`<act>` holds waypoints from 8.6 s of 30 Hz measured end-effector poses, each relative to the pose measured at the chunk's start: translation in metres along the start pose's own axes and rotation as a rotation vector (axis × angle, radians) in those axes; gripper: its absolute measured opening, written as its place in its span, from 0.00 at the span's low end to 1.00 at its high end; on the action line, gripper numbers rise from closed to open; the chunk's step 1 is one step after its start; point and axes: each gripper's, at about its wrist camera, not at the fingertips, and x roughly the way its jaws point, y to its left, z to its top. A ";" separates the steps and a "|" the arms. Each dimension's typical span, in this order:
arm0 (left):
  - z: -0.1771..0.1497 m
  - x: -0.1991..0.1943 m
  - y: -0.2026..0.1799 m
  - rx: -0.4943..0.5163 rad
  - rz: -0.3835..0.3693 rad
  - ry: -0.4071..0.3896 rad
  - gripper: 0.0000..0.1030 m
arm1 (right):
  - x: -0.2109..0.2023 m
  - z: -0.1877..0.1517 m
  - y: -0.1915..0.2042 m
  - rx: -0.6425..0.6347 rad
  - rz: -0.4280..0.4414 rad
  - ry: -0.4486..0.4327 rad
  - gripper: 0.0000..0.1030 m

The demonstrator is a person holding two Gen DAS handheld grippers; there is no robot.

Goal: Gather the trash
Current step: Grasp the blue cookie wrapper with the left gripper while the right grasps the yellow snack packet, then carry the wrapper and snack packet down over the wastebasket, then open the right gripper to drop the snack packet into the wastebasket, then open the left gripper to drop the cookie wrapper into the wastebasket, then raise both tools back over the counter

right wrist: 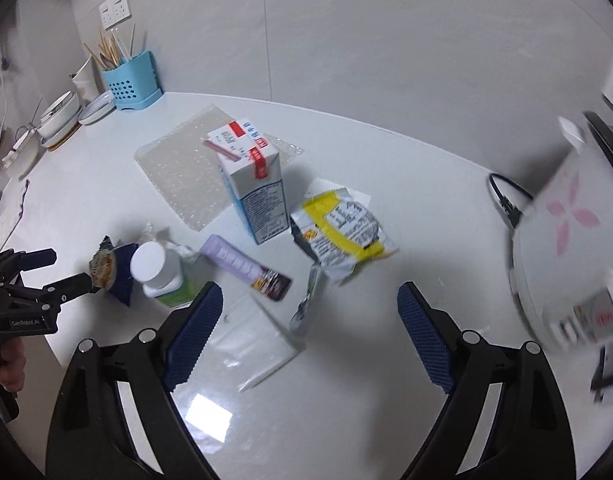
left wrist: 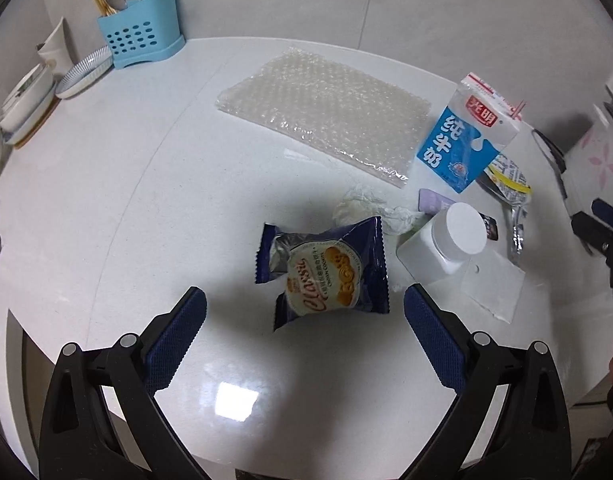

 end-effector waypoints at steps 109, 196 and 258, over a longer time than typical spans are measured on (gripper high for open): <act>-0.108 -0.115 0.086 0.315 -0.232 -0.044 0.44 | -0.121 -0.132 0.180 0.327 -0.165 0.002 0.09; -0.281 0.071 0.039 0.492 -0.272 0.327 0.51 | -0.043 -0.341 0.170 0.438 -0.106 0.276 0.84; -0.087 -0.082 0.048 0.323 -0.241 -0.107 0.94 | -0.113 -0.146 0.118 0.306 -0.160 -0.086 0.84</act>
